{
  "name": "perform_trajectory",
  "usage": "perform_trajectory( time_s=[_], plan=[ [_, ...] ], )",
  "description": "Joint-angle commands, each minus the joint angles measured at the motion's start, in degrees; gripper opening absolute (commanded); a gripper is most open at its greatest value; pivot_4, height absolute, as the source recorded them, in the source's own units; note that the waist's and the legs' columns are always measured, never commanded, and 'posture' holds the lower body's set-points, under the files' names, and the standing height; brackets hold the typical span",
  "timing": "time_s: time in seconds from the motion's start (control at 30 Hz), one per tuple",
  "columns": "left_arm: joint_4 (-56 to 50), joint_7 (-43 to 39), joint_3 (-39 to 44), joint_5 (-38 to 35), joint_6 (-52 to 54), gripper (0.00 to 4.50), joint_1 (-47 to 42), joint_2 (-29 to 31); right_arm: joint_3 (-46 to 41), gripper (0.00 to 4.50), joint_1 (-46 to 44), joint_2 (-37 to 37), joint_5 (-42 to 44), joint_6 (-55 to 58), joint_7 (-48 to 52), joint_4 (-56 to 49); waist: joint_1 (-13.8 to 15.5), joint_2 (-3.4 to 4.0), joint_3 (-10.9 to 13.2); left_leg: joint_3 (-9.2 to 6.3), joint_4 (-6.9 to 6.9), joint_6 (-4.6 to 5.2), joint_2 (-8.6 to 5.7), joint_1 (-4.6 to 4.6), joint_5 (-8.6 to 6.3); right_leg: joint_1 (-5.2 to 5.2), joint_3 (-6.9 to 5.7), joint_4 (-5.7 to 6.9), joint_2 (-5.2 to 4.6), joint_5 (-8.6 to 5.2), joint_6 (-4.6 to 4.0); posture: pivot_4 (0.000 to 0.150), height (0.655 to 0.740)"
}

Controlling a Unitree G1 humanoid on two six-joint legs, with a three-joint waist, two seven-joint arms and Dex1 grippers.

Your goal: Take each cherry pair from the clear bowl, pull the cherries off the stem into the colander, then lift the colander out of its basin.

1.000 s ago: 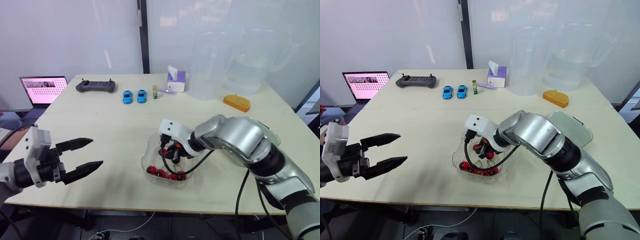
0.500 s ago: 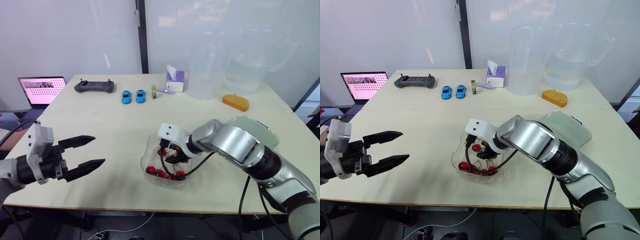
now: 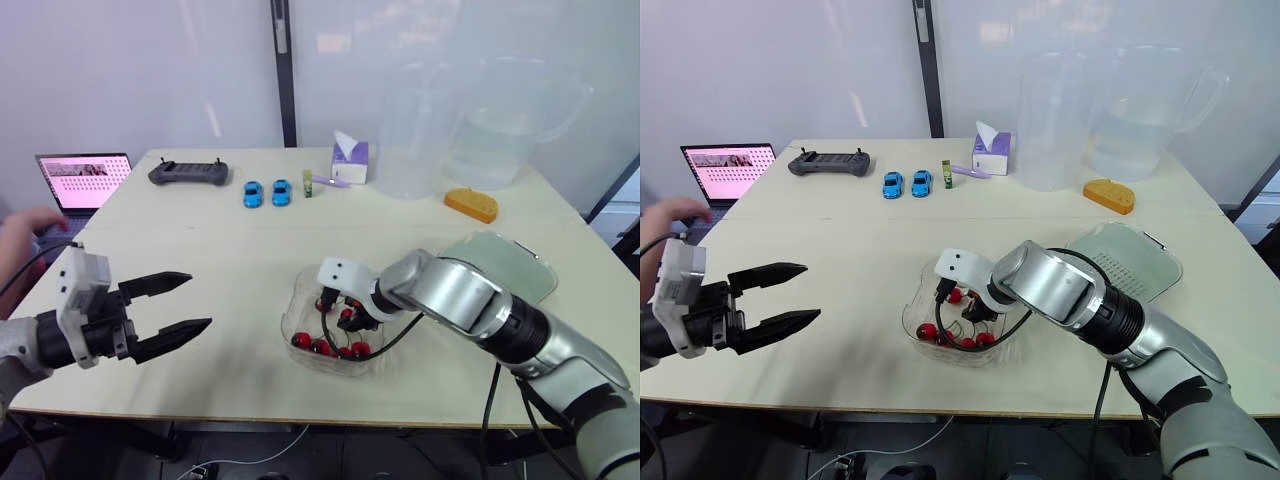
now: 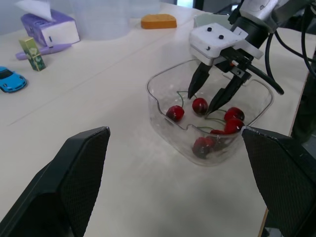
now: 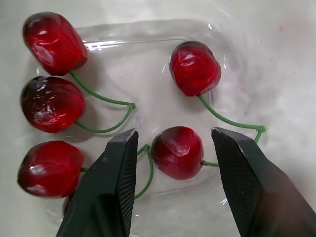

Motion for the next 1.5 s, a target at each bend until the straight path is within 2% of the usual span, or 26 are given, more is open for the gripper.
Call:
perform_trajectory(
  time_s=[0.03, 0.27, 0.3, 0.4, 0.73, 0.83, 0.97, 1.07, 1.27, 1.43, 1.5],
  plan=[
    [-1.08, 0.35, 1.12, -0.07, -1.06, 4.5, -0.32, 0.69, 1.02, 2.54, -0.6, -0.25, -1.62, -1.48, 0.21, -0.09, 0.01, 0.0, 0.0, 0.0, 0.0, 0.0, 0.0, 0.0, 0.0, 0.0, 0.0, 0.0, 0.0, 0.0, 0.0, 0.15, 0.74],
    [-1.2, 0.55, 1.05, -0.1, -1.29, 4.5, -0.37, 0.68, 2.46, 2.54, -0.75, -0.52, -2.4, -1.04, 0.53, -0.31, 0.02, 0.0, 0.0, 0.0, 0.0, 0.0, 0.0, 0.0, 0.0, 0.0, 0.0, 0.0, 0.0, 0.0, 0.0, 0.15, 0.74],
    [-1.23, 0.57, 1.03, -0.11, -1.31, 4.5, -0.36, 0.66, 2.58, 1.96, -0.83, -0.64, -2.47, -0.98, 0.56, -0.45, 0.02, 0.0, 0.0, 0.0, 0.0, 0.0, 0.0, 0.0, 0.0, 0.0, 0.0, 0.0, 0.0, 0.0, 0.0, 0.15, 0.74],
    [-1.14, 0.52, 0.94, -0.04, -1.48, 4.5, -0.33, 0.6, 2.58, 0.92, -0.91, -0.68, -2.45, -0.68, 0.59, -0.92, 0.02, 0.0, 0.0, -0.01, 0.0, 0.0, 0.0, 0.0, 0.0, 0.0, 0.0, -0.01, 0.0, 0.0, 0.0, 0.15, 0.74],
    [-0.33, 0.63, -0.02, -0.31, -1.48, 4.5, -1.25, 0.58, 2.33, 0.92, -1.41, -1.87, -2.7, -3.06, 2.14, -3.02, 0.05, 0.0, 0.0, -0.01, -0.01, 0.0, 0.0, 0.0, 0.0, -0.01, 0.0, -0.01, 0.0, 0.0, 0.0, 0.15, 0.74],
    [0.56, 2.04, 0.28, -2.21, 0.19, 4.5, -2.87, 0.45, 1.42, 0.92, -1.05, -7.38, -3.9, -16.07, 9.31, -7.58, 0.14, 0.0, 0.01, 0.0, -0.02, 0.01, 0.0, 0.0, -0.01, 0.01, 0.0, -0.04, 0.0, 0.0, 0.0, 0.15, 0.74],
    [2.85, 7.14, -0.67, -5.26, 4.62, 4.5, -7.96, 0.29, -2.12, 0.92, 2.31, -15.88, -11.97, -43.33, 15.77, -10.51, 0.23, -0.05, 0.0, 0.0, 0.0, 0.18, -0.02, -0.02, -0.1, 0.04, -0.03, -0.1, 0.01, 0.02, 0.04, 0.15, 0.74],
    [6.6, 12.05, -0.79, -13.17, 12.2, 4.5, -13.67, 0.03, -4.49, 0.92, 4.49, -14.56, -16.6, -51.41, 14.1, -9.09, -0.05, -0.09, 0.0, 0.02, 0.01, 0.17, -0.01, 0.0, -0.1, 0.07, -0.03, -0.09, 0.05, 0.03, 0.07, 0.15, 0.74],
    [11.17, 15.04, -3.46, -20.1, 18.04, 4.5, -23.03, -1.28, -7.14, 0.92, 7.07, -11.06, -31.24, -71.25, 7.71, -6.82, -0.13, -0.12, -0.01, -0.01, 0.01, -0.02, 0.01, -0.01, 0.01, 0.0, -0.01, 0.0, 0.13, 0.03, 0.07, 0.15, 0.74],
    [14.01, 15.08, -5.59, -21.95, 20.11, 4.5, -27.94, -2.07, -9.95, 0.92, 10.22, -8.47, -41.73, -81.41, 0.98, -4.09, 0.08, -0.23, -0.05, -0.02, 0.08, -0.05, 0.0, -0.01, 0.03, 0.06, -0.01, 0.0, 0.13, 0.03, 0.06, 0.15, 0.74],
    [15.71, 13.34, -8.65, -19.62, 19.36, 4.5, -30.85, -2.51, -10.48, 0.92, 11.21, -7.62, -44.9, -84.39, -0.08, -3.56, 0.09, -0.23, -0.05, -0.02, 0.08, -0.06, -0.02, -0.01, 0.04, 0.05, -0.01, 0.0, 0.14, 0.03, 0.06, 0.15, 0.74]
  ],
)
